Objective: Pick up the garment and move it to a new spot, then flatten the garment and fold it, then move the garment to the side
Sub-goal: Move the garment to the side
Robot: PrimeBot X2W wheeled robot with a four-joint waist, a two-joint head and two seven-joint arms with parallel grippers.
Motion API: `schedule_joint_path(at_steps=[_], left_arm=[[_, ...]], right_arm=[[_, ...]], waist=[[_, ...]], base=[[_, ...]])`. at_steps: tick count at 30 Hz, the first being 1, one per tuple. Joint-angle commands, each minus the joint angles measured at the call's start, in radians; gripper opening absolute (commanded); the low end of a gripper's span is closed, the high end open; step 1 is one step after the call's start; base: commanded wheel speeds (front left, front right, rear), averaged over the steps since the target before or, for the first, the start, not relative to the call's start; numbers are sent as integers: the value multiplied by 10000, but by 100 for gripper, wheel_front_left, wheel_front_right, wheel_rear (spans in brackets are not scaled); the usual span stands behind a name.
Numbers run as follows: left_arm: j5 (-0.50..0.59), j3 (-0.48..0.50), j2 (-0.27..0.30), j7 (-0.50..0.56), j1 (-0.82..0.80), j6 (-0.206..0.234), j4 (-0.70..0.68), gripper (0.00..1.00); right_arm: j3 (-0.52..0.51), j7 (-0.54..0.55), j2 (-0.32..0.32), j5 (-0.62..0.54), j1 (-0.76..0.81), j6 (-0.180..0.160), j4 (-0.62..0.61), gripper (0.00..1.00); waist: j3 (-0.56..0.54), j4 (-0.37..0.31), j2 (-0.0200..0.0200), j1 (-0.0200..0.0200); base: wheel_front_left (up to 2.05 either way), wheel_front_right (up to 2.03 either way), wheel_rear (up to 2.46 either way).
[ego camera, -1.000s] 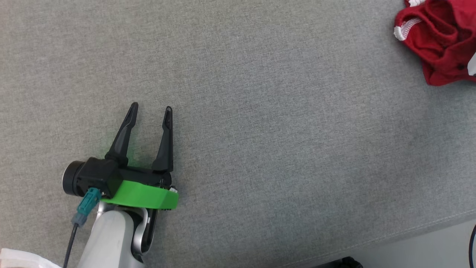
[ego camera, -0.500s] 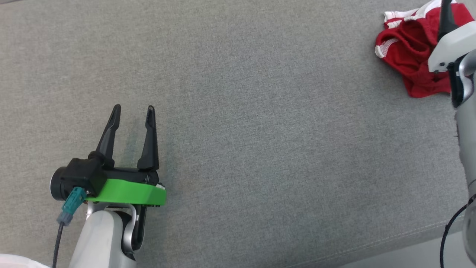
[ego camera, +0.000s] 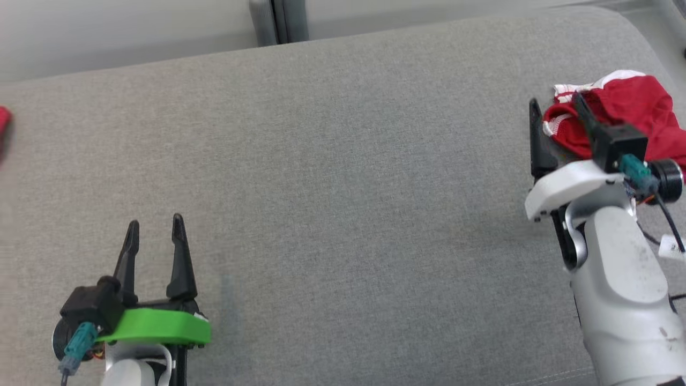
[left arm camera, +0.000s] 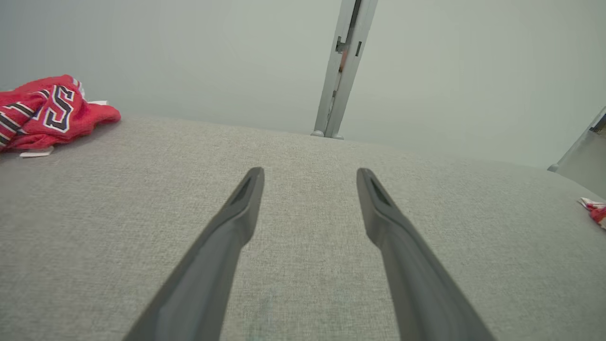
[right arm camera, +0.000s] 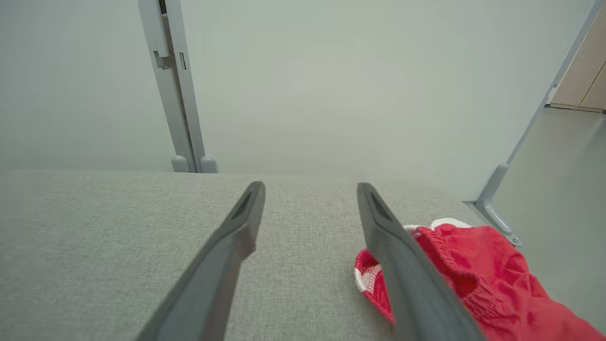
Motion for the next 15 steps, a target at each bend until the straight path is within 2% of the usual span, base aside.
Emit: schedule_joint_path(at_steps=[1, 8, 15], left_arm=[[-100, 13, -5, -5, 265, 19, 34, 100], [-439, -107, -2, -5, 1220, 109, 20, 100], [-597, -360, 1, -5, 1793, 176, 6, 100]], right_arm=[[42, -38, -5, 152, 492, -15, -282, 100], [741, -39, -2, 1288, 2611, -15, -1575, 100], [1050, -30, 0, 1464, 4168, -15, -2342, 100]], waist=[[-606, 478, 0, 0], [-1223, 727, 0, 0], [-1514, 828, 0, 0]], base=[[0, 0, 0], [0, 0, 0], [0, 0, 0]])
